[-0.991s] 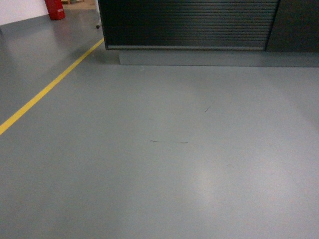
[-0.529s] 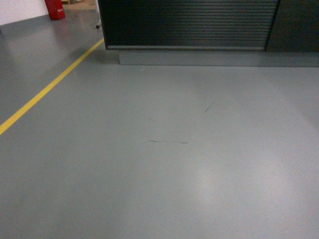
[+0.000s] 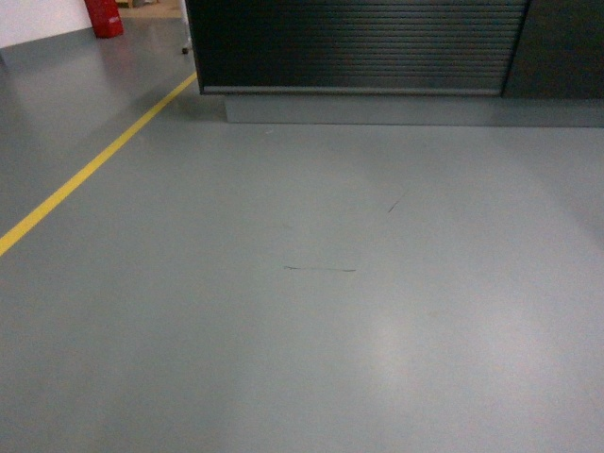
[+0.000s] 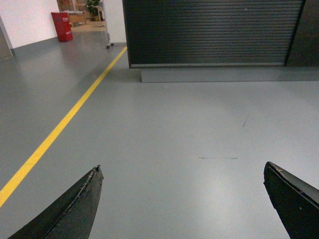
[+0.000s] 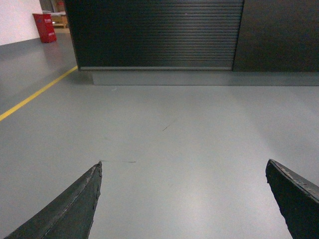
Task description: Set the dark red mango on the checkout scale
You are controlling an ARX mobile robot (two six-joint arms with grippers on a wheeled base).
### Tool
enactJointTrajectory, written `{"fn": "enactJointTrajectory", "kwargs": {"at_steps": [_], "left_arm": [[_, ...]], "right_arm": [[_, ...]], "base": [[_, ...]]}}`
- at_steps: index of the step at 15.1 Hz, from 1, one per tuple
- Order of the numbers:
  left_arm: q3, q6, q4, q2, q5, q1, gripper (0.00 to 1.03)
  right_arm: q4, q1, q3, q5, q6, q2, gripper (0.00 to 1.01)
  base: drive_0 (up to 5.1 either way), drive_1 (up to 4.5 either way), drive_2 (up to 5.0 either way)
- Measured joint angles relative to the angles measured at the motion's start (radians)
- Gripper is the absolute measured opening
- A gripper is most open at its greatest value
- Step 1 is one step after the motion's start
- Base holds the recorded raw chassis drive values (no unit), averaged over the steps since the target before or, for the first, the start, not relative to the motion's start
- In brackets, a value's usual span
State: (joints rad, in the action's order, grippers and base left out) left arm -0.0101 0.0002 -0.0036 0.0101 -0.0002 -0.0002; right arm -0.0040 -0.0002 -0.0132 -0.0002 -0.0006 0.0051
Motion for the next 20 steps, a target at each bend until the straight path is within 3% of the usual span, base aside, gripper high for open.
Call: {"fn": "enactJointTrajectory", "kwargs": {"at_steps": [9, 20], "left_arm": [[0.000, 0.000, 0.000, 0.000, 0.000, 0.000, 0.98], [0.000, 0.000, -0.001, 0.000, 0.000, 0.000, 0.98]], "right_arm": [[0.000, 0.000, 0.000, 0.000, 0.000, 0.000, 0.98], [-0.004, 0.000, 0.000, 0.000, 0.000, 0.000, 0.98]], "base": [[0.0, 0.15, -0.1], [0.0, 4.34, -4.3]]}}
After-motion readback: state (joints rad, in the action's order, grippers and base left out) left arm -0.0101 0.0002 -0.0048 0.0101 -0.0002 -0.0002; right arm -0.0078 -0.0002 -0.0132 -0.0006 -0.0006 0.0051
